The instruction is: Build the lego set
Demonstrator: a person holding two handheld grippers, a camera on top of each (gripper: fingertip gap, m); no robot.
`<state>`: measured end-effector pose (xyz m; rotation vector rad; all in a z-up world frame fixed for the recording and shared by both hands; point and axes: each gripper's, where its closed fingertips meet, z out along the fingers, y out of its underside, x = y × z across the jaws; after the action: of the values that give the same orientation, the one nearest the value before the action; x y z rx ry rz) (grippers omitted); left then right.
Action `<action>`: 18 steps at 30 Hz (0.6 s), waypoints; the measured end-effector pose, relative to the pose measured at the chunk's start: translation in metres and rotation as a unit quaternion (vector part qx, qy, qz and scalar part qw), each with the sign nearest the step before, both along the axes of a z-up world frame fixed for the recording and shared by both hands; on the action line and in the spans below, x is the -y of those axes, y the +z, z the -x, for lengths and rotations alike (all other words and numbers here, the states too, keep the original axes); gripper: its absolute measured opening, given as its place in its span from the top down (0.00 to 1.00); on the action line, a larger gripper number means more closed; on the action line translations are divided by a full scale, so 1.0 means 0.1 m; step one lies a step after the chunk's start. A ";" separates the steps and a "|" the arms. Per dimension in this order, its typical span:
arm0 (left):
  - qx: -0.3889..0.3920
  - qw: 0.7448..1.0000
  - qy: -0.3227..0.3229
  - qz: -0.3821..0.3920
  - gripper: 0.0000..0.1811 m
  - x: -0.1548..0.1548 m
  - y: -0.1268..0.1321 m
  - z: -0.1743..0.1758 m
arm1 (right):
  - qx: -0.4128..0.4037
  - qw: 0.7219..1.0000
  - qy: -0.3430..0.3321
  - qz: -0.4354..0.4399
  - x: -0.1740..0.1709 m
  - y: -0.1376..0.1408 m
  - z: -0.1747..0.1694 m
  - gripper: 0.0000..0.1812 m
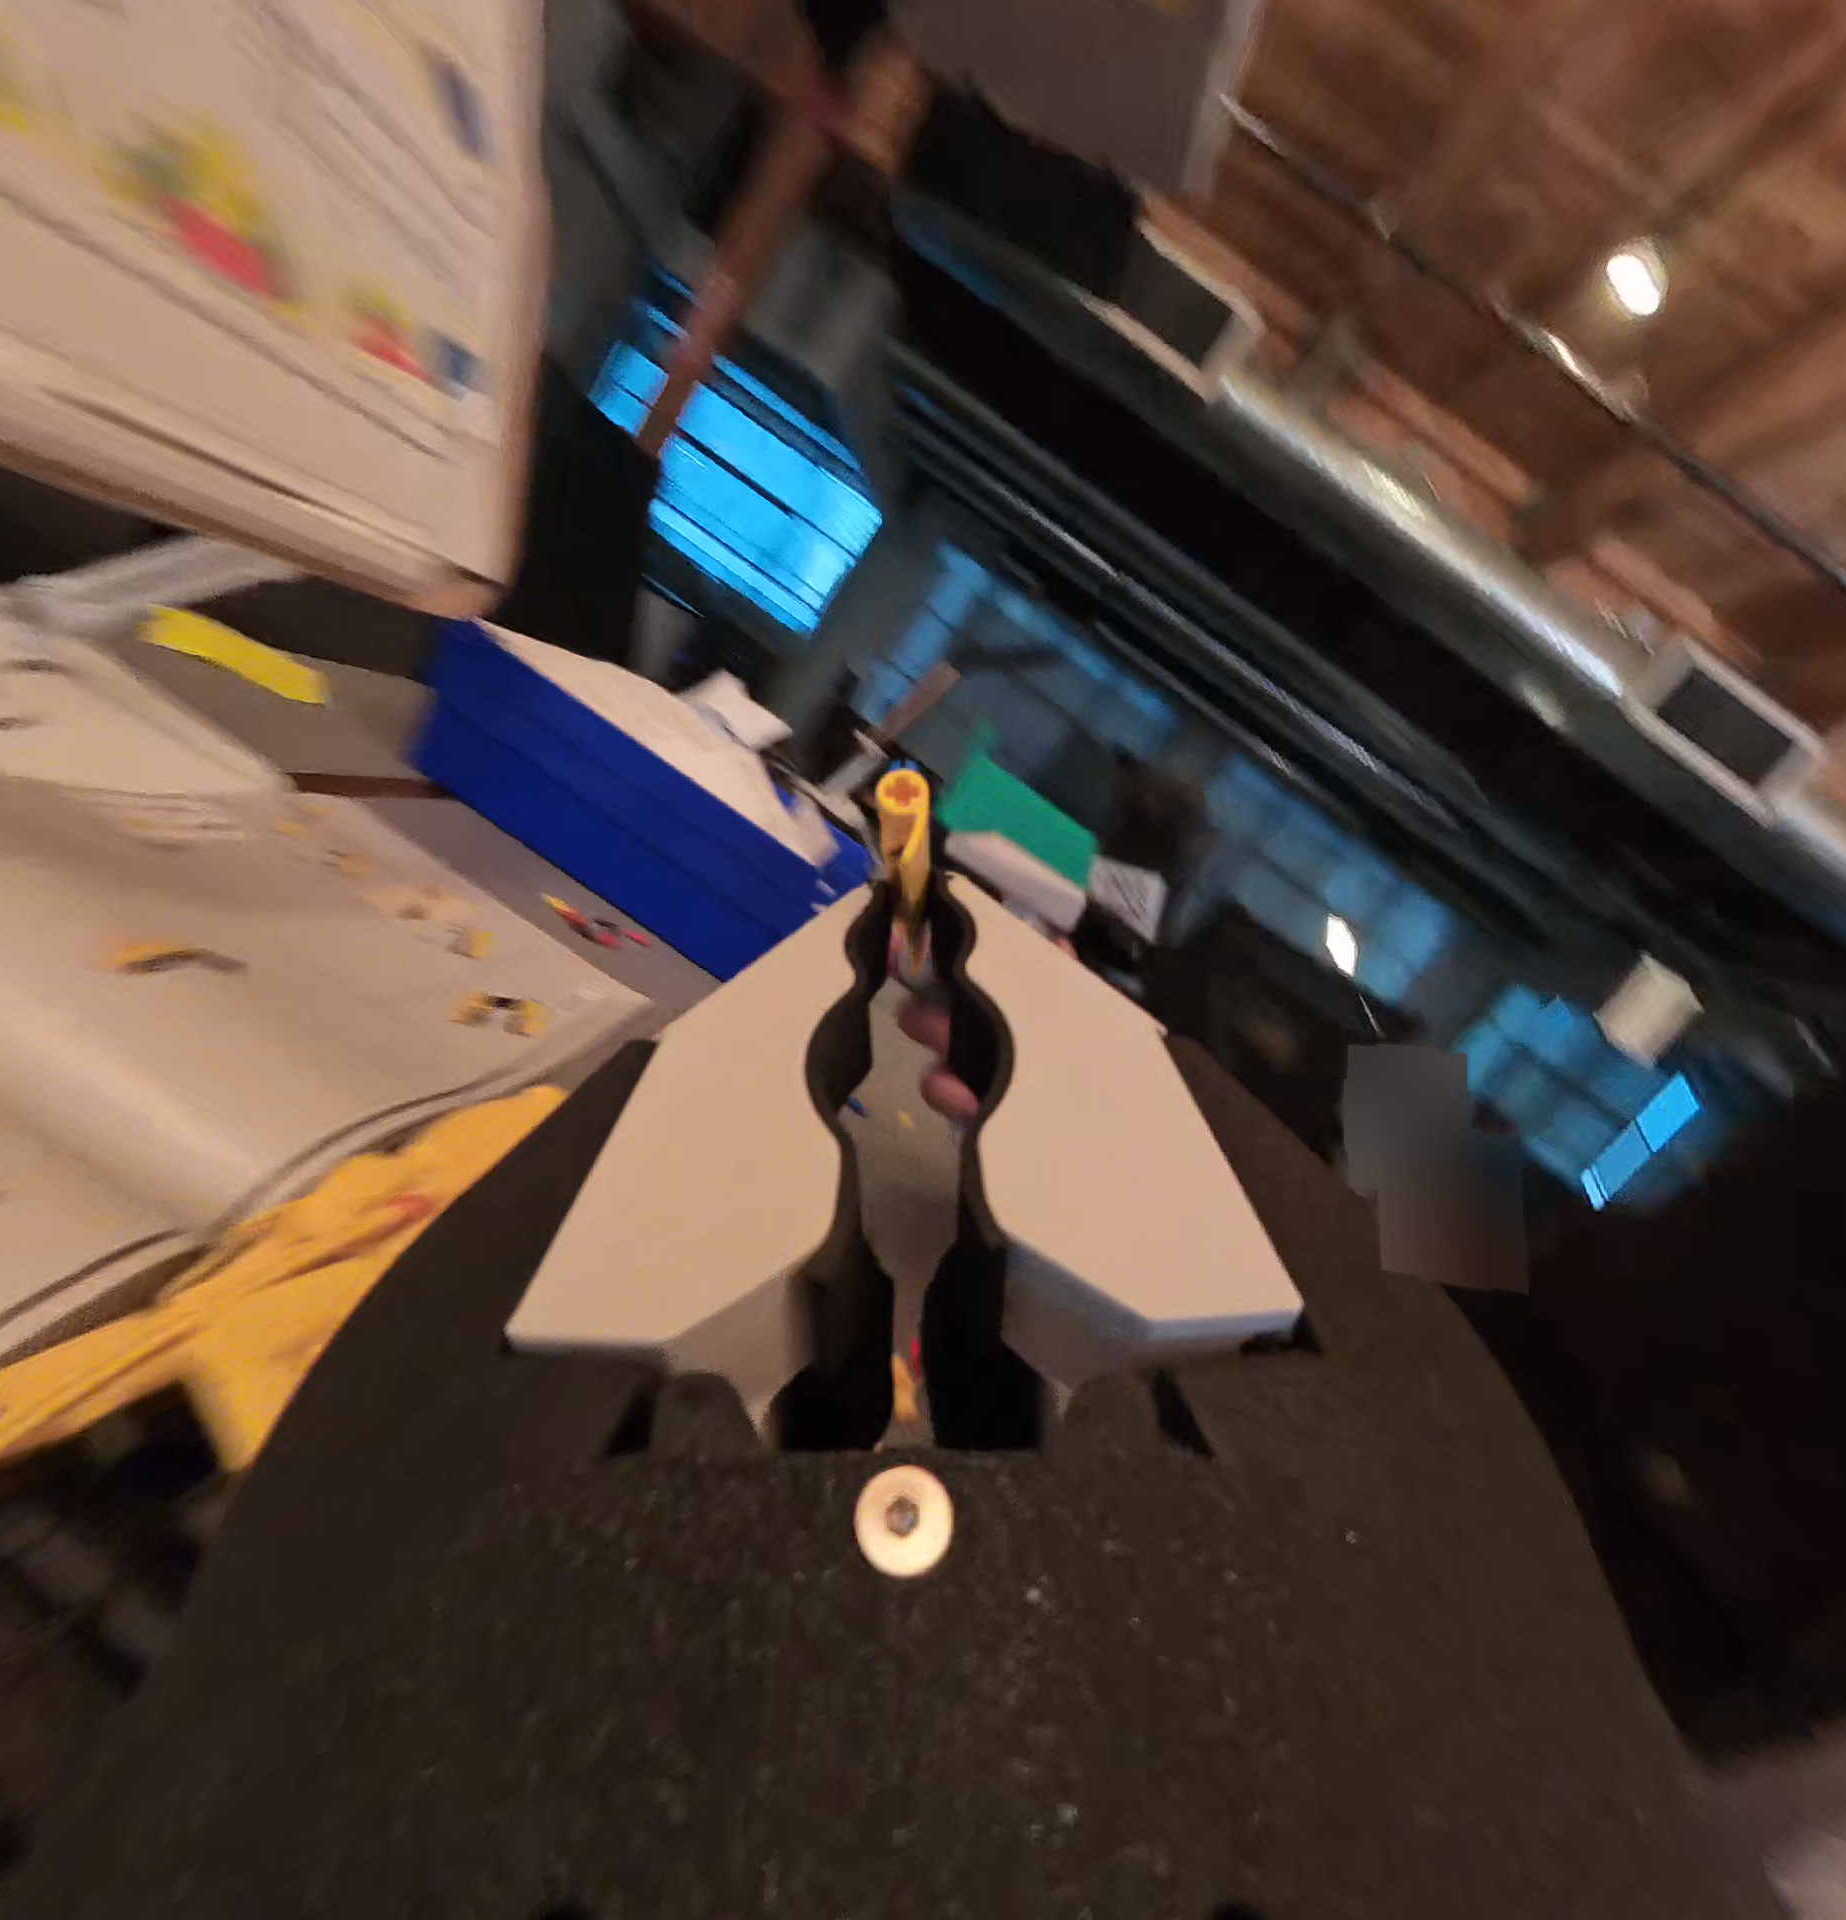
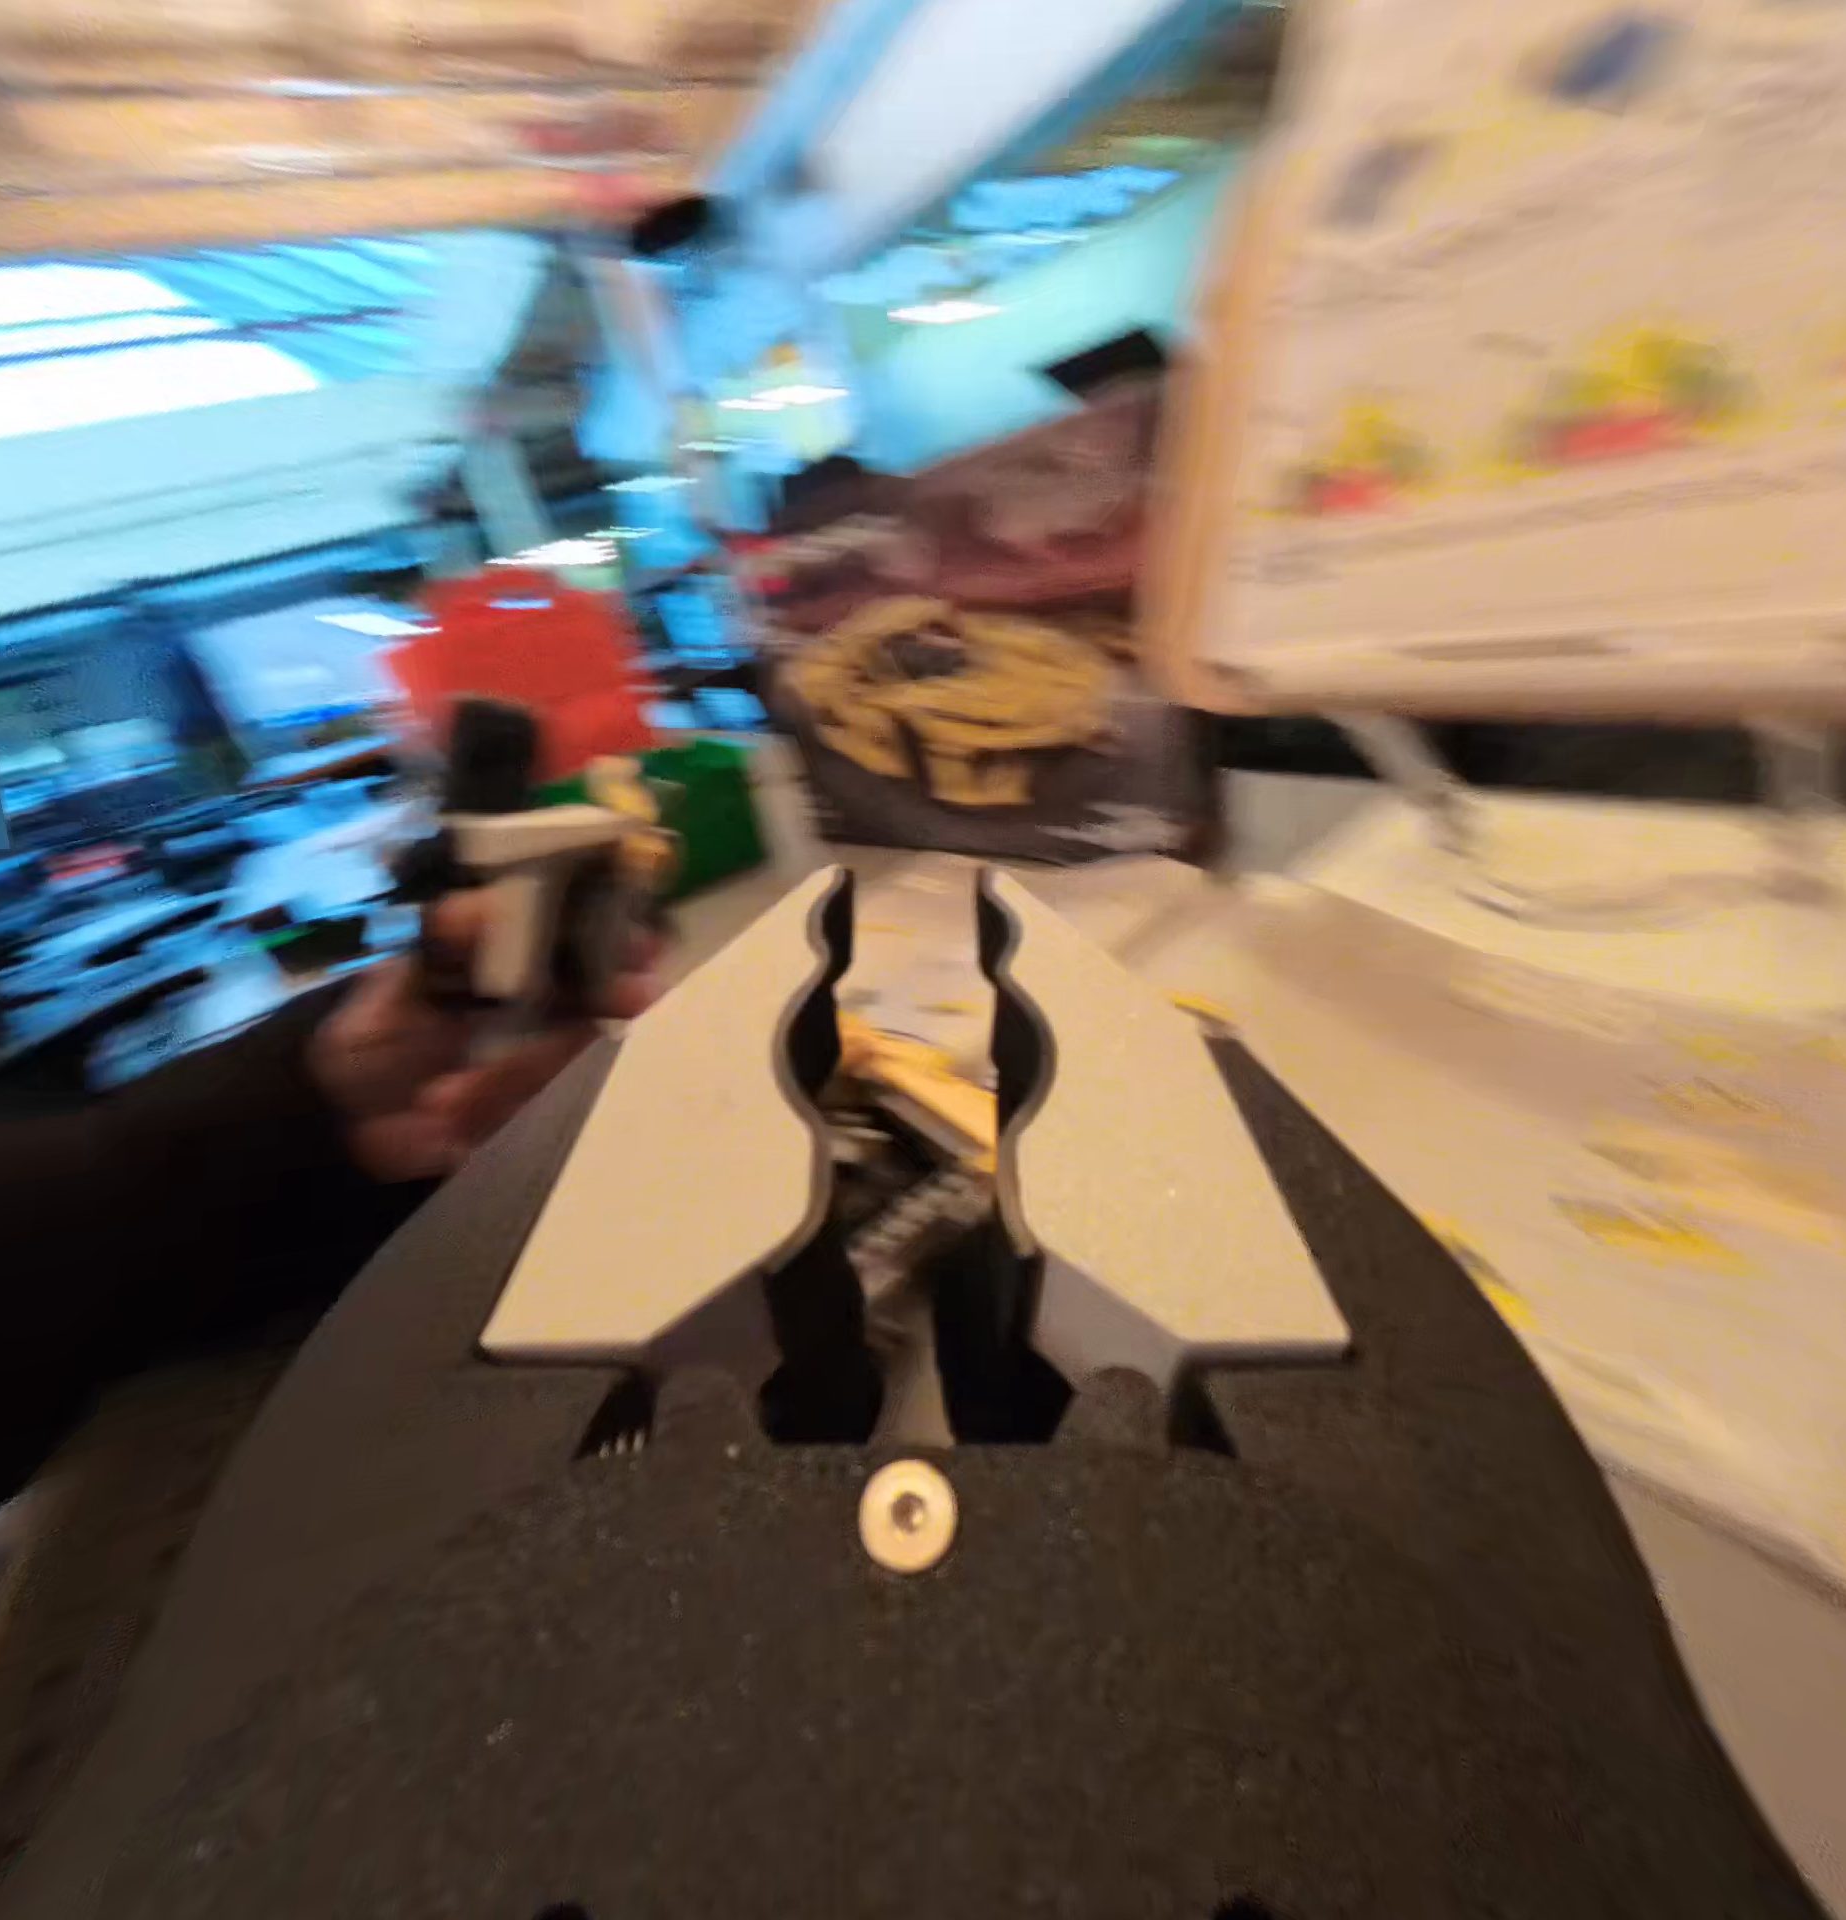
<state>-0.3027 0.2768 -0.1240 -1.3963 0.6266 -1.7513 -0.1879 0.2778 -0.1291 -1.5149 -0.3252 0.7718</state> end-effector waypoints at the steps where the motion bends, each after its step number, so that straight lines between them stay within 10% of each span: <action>1: 0.004 0.999 0.041 0.032 0.97 -0.21 -0.03 0.10 | 0.021 0.997 -0.064 0.032 -0.13 -0.14 -0.21 0.83; 6: -0.018 0.978 0.165 0.126 0.97 -0.78 -0.28 0.48 | 0.173 0.936 -0.264 0.156 -0.33 -0.79 -0.98 0.81; 18: -0.057 0.966 0.179 0.179 0.96 -0.87 -0.54 0.45 | 0.192 0.935 -0.214 0.206 -0.32 -1.06 -0.85 0.84</action>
<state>-0.3479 0.3634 -0.1784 -1.7428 0.0998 -1.5447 -0.1027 0.3099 -0.2347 -2.0490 -0.1090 0.1930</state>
